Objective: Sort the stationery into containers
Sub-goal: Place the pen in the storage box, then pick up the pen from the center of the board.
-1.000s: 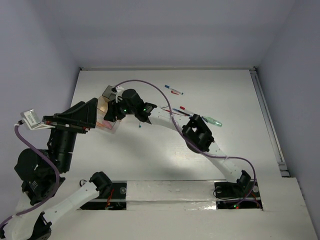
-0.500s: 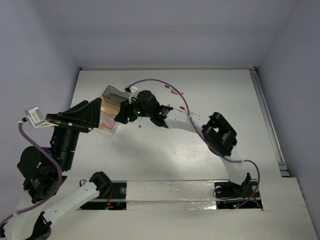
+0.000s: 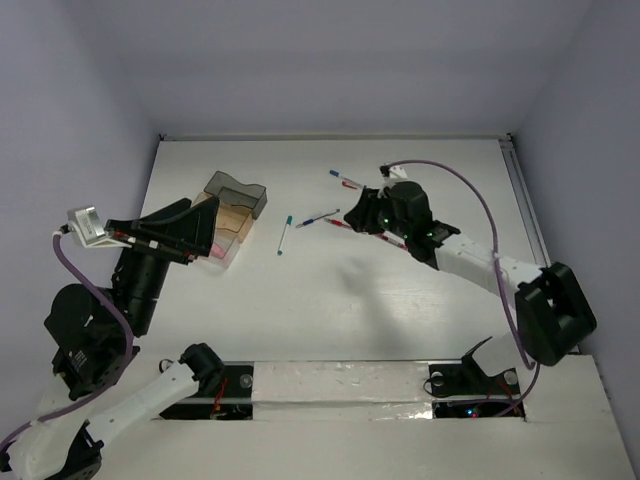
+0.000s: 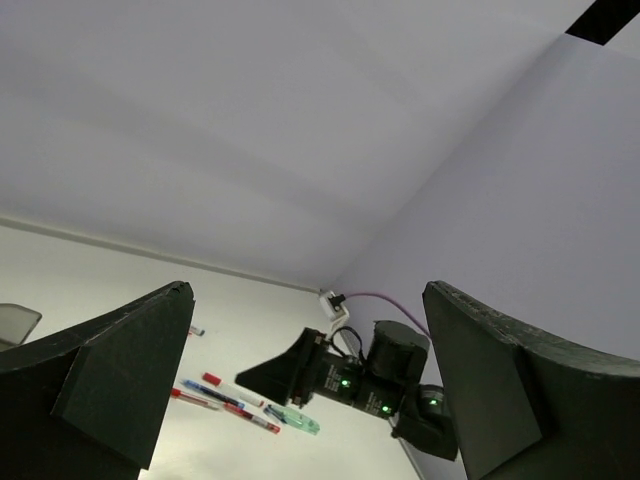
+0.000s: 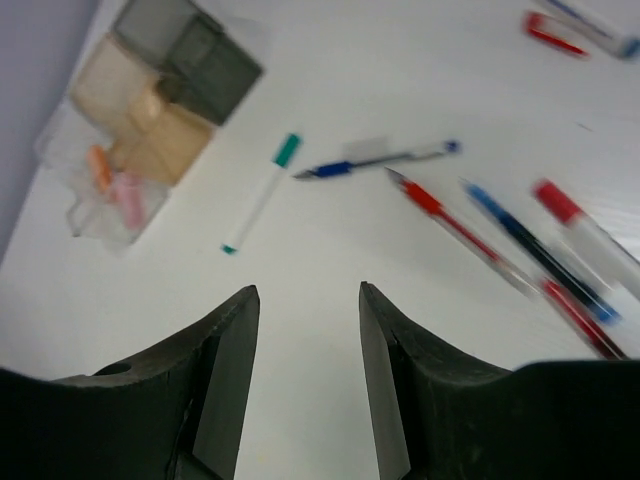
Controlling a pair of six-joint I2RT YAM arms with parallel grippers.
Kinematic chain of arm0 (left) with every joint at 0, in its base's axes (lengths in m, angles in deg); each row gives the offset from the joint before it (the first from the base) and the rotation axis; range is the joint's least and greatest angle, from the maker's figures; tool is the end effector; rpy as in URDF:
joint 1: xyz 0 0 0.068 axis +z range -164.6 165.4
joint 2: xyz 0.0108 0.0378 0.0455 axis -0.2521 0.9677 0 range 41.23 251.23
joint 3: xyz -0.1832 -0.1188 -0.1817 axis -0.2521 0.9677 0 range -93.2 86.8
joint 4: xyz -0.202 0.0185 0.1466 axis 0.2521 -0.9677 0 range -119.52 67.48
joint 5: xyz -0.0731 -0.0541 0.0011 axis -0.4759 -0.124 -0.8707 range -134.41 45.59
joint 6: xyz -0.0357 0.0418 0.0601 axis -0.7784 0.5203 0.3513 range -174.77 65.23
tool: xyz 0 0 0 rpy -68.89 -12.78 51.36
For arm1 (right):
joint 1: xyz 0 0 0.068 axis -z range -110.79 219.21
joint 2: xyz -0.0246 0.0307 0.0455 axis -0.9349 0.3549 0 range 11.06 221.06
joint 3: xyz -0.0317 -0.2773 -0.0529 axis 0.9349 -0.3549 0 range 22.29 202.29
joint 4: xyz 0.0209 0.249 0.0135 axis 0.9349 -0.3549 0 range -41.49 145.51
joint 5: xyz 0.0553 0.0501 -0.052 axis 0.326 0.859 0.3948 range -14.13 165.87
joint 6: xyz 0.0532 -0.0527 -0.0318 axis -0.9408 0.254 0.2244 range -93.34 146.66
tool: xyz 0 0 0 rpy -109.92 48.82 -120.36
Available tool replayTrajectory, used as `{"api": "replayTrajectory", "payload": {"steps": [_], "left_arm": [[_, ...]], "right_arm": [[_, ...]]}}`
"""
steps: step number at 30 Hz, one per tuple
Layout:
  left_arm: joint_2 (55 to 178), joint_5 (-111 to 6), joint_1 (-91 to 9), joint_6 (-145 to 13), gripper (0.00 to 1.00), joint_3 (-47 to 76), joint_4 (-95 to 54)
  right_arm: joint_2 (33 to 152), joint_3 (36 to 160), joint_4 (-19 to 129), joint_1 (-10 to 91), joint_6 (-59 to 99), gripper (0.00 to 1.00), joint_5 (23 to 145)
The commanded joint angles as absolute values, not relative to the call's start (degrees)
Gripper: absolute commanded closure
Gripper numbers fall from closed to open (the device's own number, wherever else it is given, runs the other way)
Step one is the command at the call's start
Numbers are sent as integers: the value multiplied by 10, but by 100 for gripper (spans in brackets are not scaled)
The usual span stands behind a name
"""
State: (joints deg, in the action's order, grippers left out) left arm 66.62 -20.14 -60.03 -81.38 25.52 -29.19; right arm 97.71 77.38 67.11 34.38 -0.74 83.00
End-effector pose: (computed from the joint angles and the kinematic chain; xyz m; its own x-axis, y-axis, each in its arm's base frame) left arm 0.0525 -0.0120 0.4844 0.1282 -0.7119 -0.6905 0.5090 0.6448 -0.5703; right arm 0.2980 0.2181 0.2687 -0.5538 0.1710 -0.8149 -0.4593 0.7537 0.4702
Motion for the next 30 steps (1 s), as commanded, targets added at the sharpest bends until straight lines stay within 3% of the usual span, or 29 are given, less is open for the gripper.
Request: {"api": "replayTrajectory", "payload": {"steps": [1, 6, 11, 19, 30], "left_arm": [[671, -225, -602, -809, 1, 250, -261], [683, -248, -602, -814, 1, 284, -269], [685, -308, -602, -836, 1, 362, -254], [664, -354, -602, -855, 1, 450, -251], [645, -359, -602, -845, 1, 460, -267]], "right_arm": [[902, 735, 590, 383, 5, 50, 735], [831, 686, 498, 498, 15, 51, 667], [831, 677, 440, 576, 29, 43, 689], [903, 736, 350, 596, 129, 27, 638], [1059, 798, 325, 609, 188, 28, 643]]}}
